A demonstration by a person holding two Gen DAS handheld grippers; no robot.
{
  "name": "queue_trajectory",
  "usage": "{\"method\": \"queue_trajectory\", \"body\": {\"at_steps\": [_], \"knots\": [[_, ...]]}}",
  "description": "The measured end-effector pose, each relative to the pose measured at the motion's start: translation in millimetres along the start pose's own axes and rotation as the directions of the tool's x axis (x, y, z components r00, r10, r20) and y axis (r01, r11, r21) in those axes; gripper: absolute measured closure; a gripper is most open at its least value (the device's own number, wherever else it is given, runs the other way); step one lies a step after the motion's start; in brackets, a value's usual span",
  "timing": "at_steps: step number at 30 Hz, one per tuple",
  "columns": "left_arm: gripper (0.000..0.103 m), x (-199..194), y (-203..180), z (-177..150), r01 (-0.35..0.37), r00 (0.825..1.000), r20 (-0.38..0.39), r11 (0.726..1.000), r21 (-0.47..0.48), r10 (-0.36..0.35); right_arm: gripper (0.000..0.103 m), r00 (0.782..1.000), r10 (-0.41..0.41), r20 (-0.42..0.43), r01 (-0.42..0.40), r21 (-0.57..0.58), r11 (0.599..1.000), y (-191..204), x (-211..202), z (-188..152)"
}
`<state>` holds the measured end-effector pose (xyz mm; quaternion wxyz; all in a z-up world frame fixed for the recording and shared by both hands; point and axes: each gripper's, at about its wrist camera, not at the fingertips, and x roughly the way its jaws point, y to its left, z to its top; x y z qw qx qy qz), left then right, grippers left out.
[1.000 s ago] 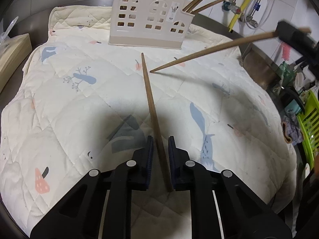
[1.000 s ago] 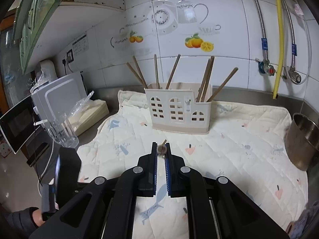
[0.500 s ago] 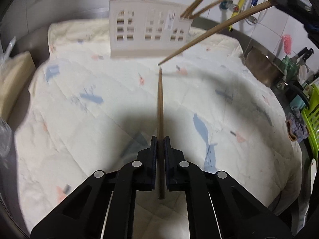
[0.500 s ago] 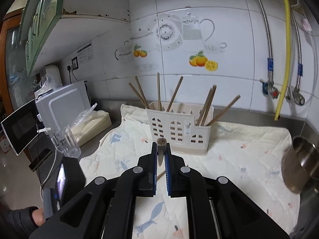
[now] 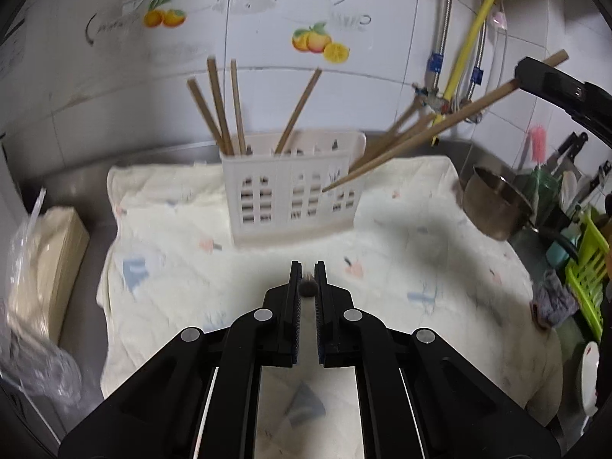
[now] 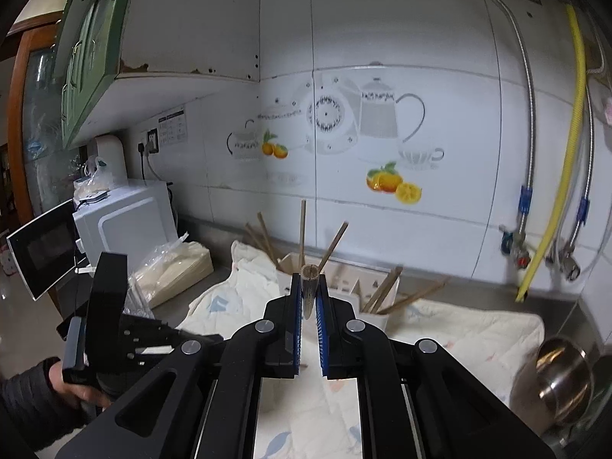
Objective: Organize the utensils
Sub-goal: 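Lift the left gripper's chopstick over the holder while the right gripper lifts its own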
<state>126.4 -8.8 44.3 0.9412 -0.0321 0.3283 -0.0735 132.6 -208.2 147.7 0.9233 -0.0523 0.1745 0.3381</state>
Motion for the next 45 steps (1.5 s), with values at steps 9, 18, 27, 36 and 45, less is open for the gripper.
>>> {"method": "queue_trajectory", "body": {"at_steps": [9,18,27,36,45], "knots": [[0.098,-10.1,1.1,49.2,0.004,0.999,0.053,0.999,0.033,-0.006,0.096,1.0,-0.006,-0.009,0.006,-0.018,1.0,-19.9,7.4,34.2],[0.098,-44.4,-0.1,115.6,-0.042,0.983,0.181,0.996,0.073,0.028,0.096,0.999,-0.037,-0.027,0.036,-0.037,0.999,-33.2,18.7,52.2],[0.098,-52.9,12.3,173.9,-0.091,0.956,0.283,0.995,0.032,0.079,0.096,0.997,-0.061,-0.048,0.059,-0.037,0.998,-48.7,30.6,59.1],[0.098,-1.1,27.6,170.1,-0.1,0.976,0.195,0.995,-0.01,0.1,0.096,0.992,-0.069,-0.103,0.065,-0.046,0.997,-58.4,50.2,57.6],[0.097,25.9,44.7,158.1,-0.095,0.988,0.117,0.994,-0.047,0.1,0.096,0.979,-0.089,-0.182,0.082,-0.05,0.995,-70.0,71.0,52.7]]}}
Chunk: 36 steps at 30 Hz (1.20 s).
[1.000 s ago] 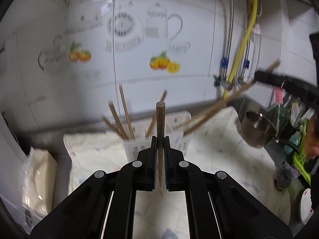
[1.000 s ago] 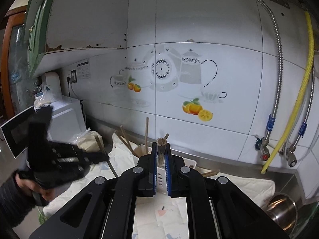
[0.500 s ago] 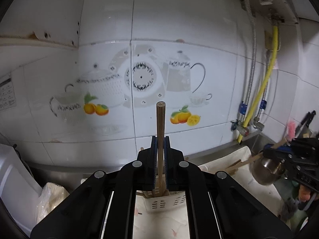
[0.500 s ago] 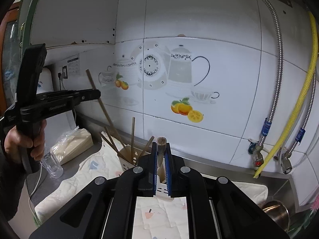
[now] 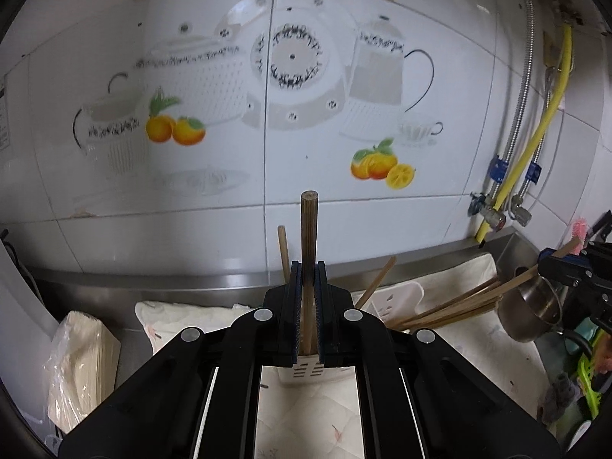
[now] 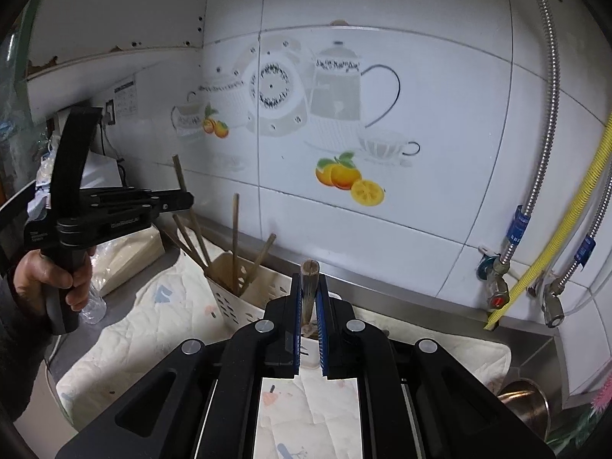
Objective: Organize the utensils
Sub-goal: 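Lift the left gripper's chopstick over the holder while the right gripper lifts its own, then open the left gripper over the holder while the right gripper drops its chopstick in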
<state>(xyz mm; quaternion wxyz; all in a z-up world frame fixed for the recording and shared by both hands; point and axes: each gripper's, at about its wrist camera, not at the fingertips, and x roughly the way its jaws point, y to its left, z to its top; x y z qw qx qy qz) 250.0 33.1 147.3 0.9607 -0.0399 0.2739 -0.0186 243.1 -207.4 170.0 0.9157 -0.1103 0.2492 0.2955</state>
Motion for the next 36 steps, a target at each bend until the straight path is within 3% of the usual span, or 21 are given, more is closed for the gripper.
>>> {"method": "queue_trajectory", "body": {"at_steps": [14,22,26,27,36], "knots": [[0.094,3.9,0.0,-7.5,-0.001,1.0,-0.025,1.0,-0.005,0.001,0.096,0.997,0.013,-0.071,-0.009,0.047,0.999,-12.0,31.9,-3.6],[0.055,-4.5,-0.4,-9.9,-0.018,1.0,-0.003,1.0,-0.005,0.018,0.095,0.995,0.054,-0.085,-0.044,0.115,0.992,-23.6,49.1,-7.7],[0.049,-12.7,-1.3,-12.4,-0.013,1.0,0.015,1.0,-0.002,0.013,0.095,0.995,0.058,-0.076,-0.048,0.13,0.99,-26.5,49.0,-8.7],[0.043,-15.1,-1.8,-13.4,-0.014,1.0,0.019,1.0,-0.002,0.014,0.093,0.996,0.06,-0.072,-0.05,0.132,0.99,-26.8,47.9,-8.7],[0.018,-39.6,-6.5,-35.5,-0.038,0.998,0.057,0.999,-0.002,0.038,0.073,1.0,0.02,0.002,-0.02,0.131,0.991,-19.3,19.1,-12.7]]}}
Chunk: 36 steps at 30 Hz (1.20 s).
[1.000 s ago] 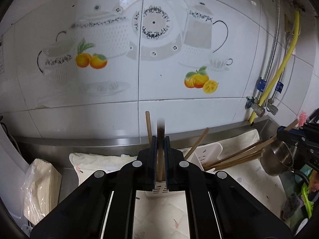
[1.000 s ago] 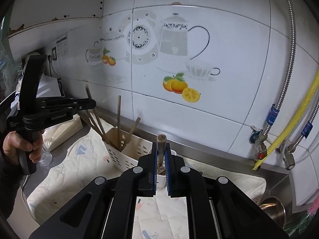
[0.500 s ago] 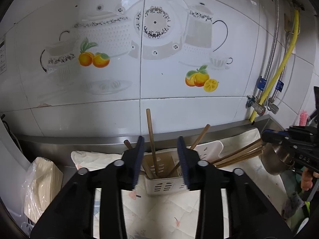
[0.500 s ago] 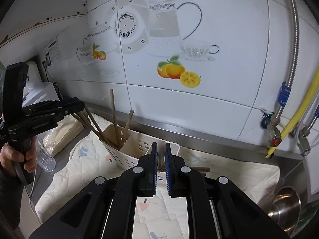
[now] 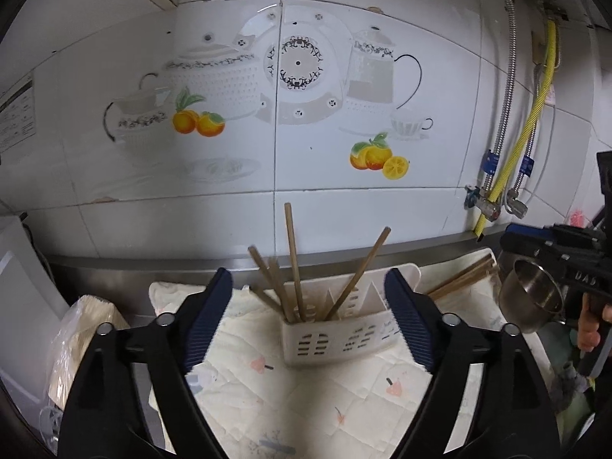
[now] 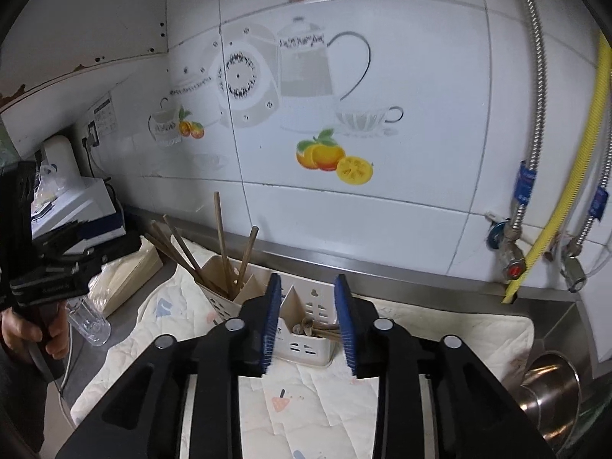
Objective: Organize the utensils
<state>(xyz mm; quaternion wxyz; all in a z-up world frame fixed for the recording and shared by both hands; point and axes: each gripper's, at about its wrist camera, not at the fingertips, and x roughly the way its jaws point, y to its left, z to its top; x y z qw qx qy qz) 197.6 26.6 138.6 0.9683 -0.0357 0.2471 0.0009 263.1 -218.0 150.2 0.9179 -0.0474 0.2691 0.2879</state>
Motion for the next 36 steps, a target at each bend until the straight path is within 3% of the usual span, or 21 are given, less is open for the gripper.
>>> {"method": "queue_trajectory", "body": {"at_steps": [7,19,36], "knots": [[0.005,-21.0,0.5,-24.6,-0.019,1.0,0.016,1.0,-0.008,0.019,0.058,0.999,-0.018,0.039,0.018,-0.009,1.0,14.9,-19.5,-19.2],[0.005,-45.6,7.8,-70.6,-0.03,0.999,0.015,0.999,-0.045,0.03,0.032,0.997,-0.042,0.064,0.04,0.029,0.999,36.1,-34.5,-75.4],[0.005,-78.1,11.6,-129.0,-0.039,0.999,0.006,0.996,-0.08,0.04,0.018,0.995,-0.09,0.047,0.087,0.056,0.995,62.9,-48.3,-140.3]]}}
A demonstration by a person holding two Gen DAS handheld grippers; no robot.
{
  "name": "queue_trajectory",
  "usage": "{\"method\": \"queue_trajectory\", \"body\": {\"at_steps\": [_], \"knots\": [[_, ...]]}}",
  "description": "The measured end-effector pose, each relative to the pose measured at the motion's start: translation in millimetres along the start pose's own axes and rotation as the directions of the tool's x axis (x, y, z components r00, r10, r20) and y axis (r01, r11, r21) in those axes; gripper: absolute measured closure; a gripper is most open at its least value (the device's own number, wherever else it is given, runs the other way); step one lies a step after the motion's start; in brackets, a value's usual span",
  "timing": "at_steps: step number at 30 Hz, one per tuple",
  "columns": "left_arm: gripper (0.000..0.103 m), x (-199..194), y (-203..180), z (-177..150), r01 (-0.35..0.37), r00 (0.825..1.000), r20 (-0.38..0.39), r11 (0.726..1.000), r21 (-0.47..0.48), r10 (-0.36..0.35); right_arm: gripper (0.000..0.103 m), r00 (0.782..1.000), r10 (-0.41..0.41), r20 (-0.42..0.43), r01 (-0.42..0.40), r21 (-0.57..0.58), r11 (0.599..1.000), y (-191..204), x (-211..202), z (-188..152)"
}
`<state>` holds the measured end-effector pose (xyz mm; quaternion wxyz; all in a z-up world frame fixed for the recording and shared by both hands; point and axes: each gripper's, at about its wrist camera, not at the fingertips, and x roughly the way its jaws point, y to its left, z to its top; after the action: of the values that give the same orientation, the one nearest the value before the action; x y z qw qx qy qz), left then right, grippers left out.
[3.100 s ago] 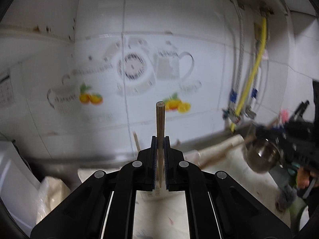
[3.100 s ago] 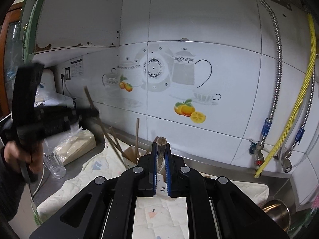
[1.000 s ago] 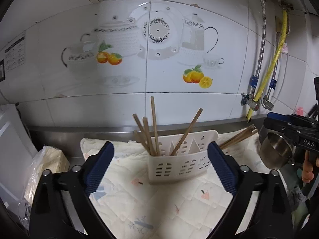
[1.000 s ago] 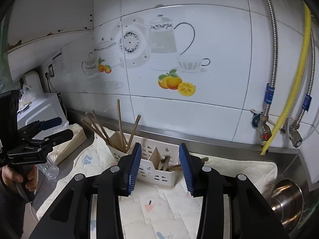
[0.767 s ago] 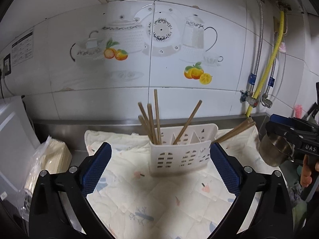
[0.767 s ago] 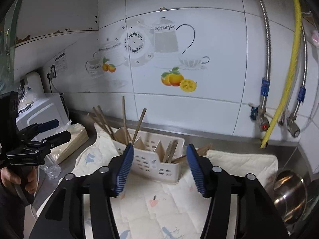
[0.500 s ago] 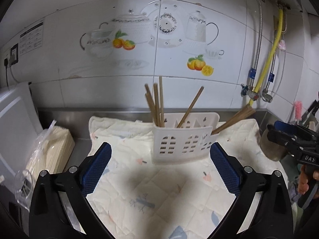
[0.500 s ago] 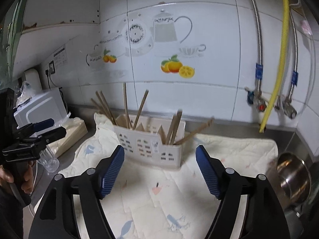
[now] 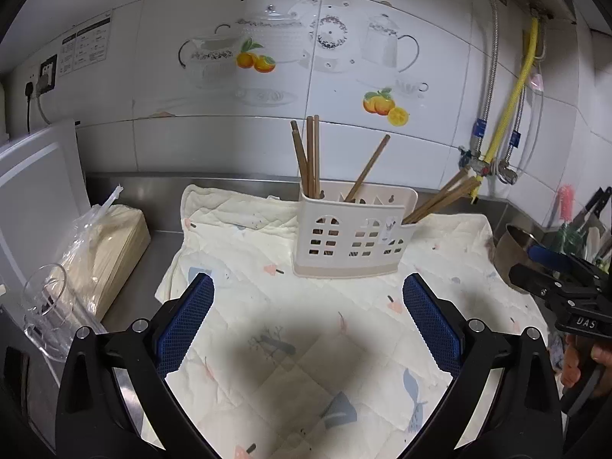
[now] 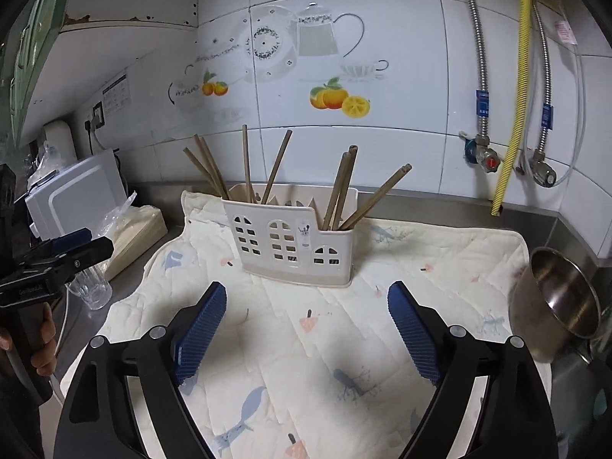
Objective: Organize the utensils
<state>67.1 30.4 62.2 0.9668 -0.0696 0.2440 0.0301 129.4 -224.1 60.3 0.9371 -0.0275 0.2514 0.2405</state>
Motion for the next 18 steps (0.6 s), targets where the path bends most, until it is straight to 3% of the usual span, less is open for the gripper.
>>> {"method": "queue_trajectory", "body": {"at_steps": [8,18], "knots": [[0.005,-15.9,-9.1,-15.1,-0.015,1.0,0.019,0.999,0.038,0.014,0.014,1.0,-0.009,0.005,0.009,0.023,1.0,3.7,-11.3,-18.6],[0.005,-22.9,-6.8,-22.7,-0.003,1.0,0.009,1.0,0.012,0.003,0.012,1.0,-0.021,0.012,0.021,0.015,1.0,9.1,-19.6,-27.7]]}}
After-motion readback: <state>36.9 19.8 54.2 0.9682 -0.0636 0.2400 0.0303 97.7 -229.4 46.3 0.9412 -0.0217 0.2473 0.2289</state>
